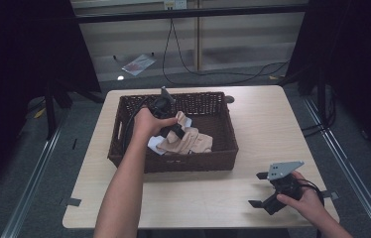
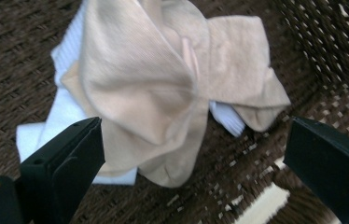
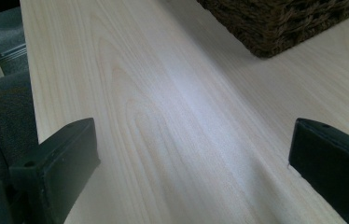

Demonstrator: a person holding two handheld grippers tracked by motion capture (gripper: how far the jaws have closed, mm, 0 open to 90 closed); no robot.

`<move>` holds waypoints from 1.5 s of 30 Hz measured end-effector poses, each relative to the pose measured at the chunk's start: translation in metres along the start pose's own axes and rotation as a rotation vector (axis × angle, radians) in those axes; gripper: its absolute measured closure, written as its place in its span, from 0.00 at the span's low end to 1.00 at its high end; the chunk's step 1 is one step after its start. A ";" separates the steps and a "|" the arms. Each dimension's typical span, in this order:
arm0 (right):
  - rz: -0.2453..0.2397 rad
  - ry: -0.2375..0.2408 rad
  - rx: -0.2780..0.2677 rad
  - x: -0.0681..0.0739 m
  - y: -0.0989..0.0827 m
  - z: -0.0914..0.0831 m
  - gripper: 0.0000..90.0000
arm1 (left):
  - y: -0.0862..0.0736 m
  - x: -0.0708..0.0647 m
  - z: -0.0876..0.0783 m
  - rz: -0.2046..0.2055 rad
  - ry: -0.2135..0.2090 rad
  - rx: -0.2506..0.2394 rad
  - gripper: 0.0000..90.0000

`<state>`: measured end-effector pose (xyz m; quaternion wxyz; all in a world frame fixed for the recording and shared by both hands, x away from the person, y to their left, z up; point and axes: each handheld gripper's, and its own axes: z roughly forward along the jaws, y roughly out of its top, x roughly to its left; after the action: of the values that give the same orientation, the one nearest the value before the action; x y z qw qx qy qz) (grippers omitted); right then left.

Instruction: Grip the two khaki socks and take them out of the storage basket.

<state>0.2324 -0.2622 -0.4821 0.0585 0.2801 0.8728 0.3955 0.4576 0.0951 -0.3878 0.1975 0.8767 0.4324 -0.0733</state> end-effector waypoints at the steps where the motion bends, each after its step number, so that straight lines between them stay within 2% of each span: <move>1: -0.001 0.000 -0.001 0.000 0.000 0.000 0.01 | 0.000 0.000 0.001 -0.004 0.001 -0.004 0.05; 2: -0.001 0.000 -0.001 0.000 0.000 0.000 0.01 | 0.001 0.001 0.001 0.006 0.009 -0.005 0.05; 10: -0.003 0.002 0.000 0.000 0.000 0.000 0.01 | 0.005 0.004 0.008 -0.003 0.056 -0.049 0.05; 14: -0.001 0.005 -0.003 0.000 0.000 0.000 0.01 | 0.006 0.008 0.014 -0.039 0.058 -0.080 0.06; 16: -0.001 0.005 -0.003 0.000 0.000 0.000 0.01 | 0.006 0.009 0.015 -0.041 0.065 -0.084 0.06; 19: -0.005 0.002 -0.002 0.001 0.000 0.000 0.01 | 0.005 0.011 0.019 -0.053 0.099 -0.096 0.07; 31: -0.005 0.007 -0.006 0.001 0.000 0.000 0.01 | 0.008 0.013 0.031 -0.057 0.123 -0.160 0.11; 35: -0.005 0.003 -0.004 0.000 0.000 0.000 0.01 | 0.007 0.017 0.031 -0.035 0.145 -0.177 0.19; 36: -0.006 0.005 -0.005 0.001 0.000 0.000 0.01 | 0.006 0.018 0.031 -0.032 0.158 -0.190 0.23; 37: -0.006 0.004 -0.006 0.001 0.000 0.000 0.01 | 0.006 0.018 0.030 -0.024 0.163 -0.193 0.31; 38: -0.006 0.004 -0.006 0.001 0.000 0.000 0.01 | 0.005 0.018 0.030 -0.028 0.159 -0.199 0.31; 39: -0.007 0.006 -0.006 0.000 0.000 0.000 0.01 | 0.004 0.020 0.030 -0.012 0.141 -0.220 0.43; 40: -0.007 0.006 -0.006 0.000 0.000 0.000 0.01 | 0.004 0.020 0.030 -0.012 0.141 -0.220 0.48; 41: -0.007 0.005 -0.005 0.000 0.000 0.000 0.01 | 0.003 0.021 0.029 0.016 0.130 -0.223 0.61; 42: -0.007 0.005 -0.005 0.000 0.000 0.000 0.01 | 0.003 0.021 0.029 0.016 0.130 -0.223 0.66; 43: -0.007 0.006 -0.005 0.000 0.000 0.001 0.01 | 0.002 0.020 0.028 0.027 0.138 -0.218 0.66; 45: -0.006 0.005 -0.005 0.001 0.000 0.000 0.01 | 0.001 0.019 0.026 0.016 0.122 -0.206 0.86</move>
<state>0.2319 -0.2617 -0.4824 0.0580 0.2761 0.8729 0.3981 0.4712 0.0974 -0.4168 0.2604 0.8581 0.4418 0.0267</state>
